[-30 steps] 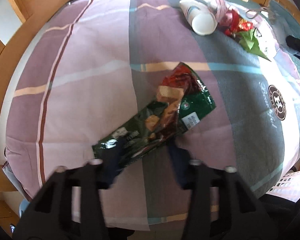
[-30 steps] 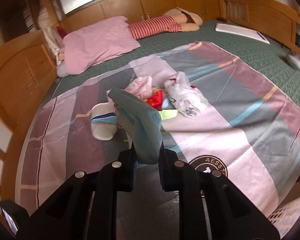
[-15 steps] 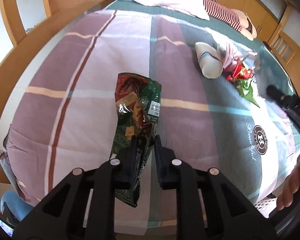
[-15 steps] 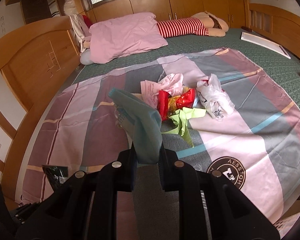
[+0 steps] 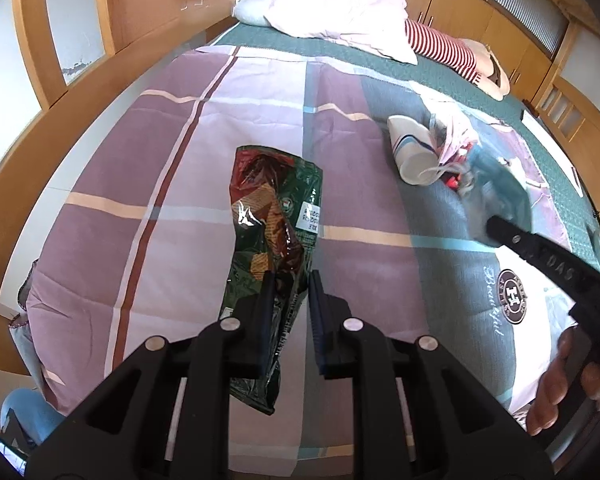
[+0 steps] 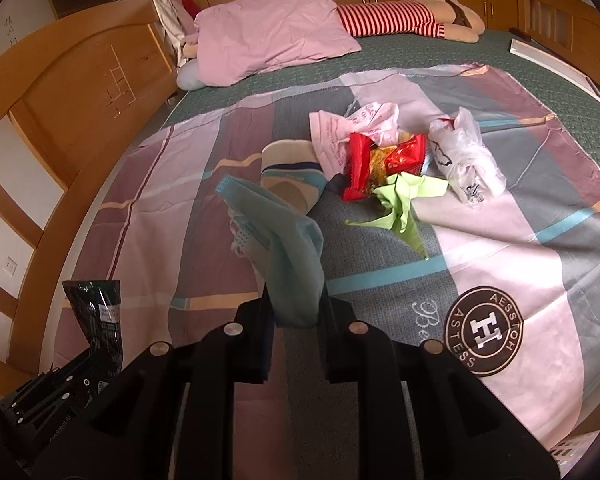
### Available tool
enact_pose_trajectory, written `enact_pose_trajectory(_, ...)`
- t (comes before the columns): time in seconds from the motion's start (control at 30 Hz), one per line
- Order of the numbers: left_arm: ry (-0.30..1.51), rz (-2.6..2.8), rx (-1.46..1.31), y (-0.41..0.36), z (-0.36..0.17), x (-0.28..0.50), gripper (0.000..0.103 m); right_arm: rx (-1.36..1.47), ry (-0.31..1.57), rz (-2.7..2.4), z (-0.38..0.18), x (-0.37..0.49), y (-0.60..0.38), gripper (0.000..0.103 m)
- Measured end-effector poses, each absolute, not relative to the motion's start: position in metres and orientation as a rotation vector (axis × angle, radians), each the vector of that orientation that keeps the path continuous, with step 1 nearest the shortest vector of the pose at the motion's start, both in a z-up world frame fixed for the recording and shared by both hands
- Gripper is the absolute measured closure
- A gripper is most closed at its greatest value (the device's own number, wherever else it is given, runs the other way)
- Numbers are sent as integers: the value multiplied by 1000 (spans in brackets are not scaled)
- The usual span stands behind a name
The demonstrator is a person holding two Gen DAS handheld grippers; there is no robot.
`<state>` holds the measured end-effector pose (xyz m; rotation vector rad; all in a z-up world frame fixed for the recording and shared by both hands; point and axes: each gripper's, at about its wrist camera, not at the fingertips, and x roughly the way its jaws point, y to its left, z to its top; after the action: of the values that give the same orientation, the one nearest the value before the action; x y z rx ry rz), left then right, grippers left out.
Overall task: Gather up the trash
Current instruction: 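Carry the wafer bag with the left gripper while the right gripper carries the blue cloth to the bin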
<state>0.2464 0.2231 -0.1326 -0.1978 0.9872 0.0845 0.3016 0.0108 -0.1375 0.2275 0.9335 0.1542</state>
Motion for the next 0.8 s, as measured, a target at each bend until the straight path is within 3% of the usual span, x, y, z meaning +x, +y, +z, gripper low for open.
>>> enact_pose_trajectory(0.4, 974, 46, -238, 225, -130, 244, 85, 240, 961, 136, -144, 303, 7, 84)
enact_pose_trajectory(0.67, 846, -251, -422, 219, -108, 236, 85, 298, 676, 76, -99, 264, -23, 84)
enact_pose_trajectory(0.8, 796, -383, -431, 202, -97, 231, 85, 342, 691, 79, -104, 237, -39, 84)
